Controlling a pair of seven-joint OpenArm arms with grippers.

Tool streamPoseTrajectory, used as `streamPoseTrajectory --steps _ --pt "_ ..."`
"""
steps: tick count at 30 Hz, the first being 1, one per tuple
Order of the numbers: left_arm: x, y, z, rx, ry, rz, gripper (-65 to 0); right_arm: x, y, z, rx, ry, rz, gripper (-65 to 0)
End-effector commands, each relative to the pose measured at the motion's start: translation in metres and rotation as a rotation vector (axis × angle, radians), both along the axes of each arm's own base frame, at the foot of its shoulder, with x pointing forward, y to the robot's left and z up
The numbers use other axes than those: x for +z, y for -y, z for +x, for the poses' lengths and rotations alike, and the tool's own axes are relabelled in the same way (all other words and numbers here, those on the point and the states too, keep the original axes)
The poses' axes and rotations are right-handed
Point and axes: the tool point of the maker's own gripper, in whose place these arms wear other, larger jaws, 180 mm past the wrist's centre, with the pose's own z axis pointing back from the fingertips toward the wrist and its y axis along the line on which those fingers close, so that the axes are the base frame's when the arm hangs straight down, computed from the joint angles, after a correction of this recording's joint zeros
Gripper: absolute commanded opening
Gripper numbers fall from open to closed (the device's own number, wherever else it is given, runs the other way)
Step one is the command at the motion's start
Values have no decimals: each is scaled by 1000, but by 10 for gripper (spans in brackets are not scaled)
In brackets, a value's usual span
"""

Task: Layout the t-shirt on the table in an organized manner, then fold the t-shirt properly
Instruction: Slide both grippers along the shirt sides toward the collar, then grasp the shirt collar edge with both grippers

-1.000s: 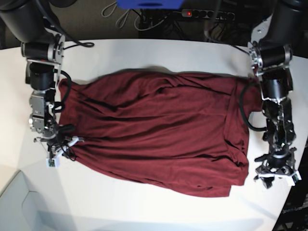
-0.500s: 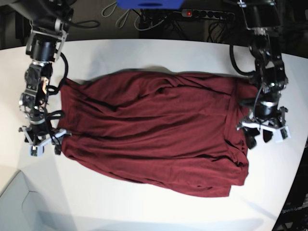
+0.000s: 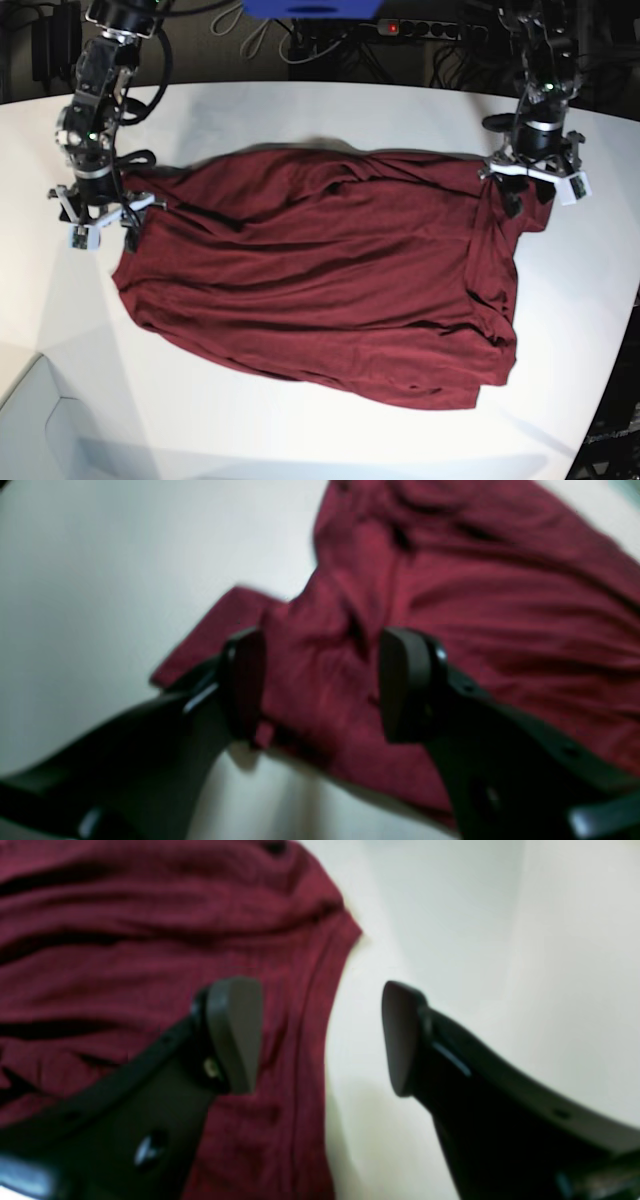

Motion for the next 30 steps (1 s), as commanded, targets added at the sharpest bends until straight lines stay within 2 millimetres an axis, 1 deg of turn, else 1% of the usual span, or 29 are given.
streamPoseTrajectory --steps 1,4,8,10,11,14,15,20,30 --pt "15 0 10 -3 63 10 -308 13 1 4 -3 53 -6 -272" --pt "19 1 17 -6 77 7 -309 5 -1 -5 -4 28 2 -272" --pt "18 2 18 -8 75 12 -309 -2 -1 -12 -4 7 2 -272" --pt "15 -1 22 -12 64 42 -309 -2 -1 -13 -4 5 2 -272" --pt "13 1 26 -23 54 64 -309 -3 -1 -14 -4 4 2 -272" --pt "1 9 29 -67 12 131 -309 -6 -1 -17 -4 -7 2 -273" --pt "0 11 29 -79 8 149 -309 -7 -1 -19 -4 -8 2 -273" --pt "-1 24 32 -130 2 199 -309 -6 -1 -19 -6 -7 1 -273" --pt "-5 21 31 -133 -15 209 -312 -5 0 -18 -5 -5 0 -273"
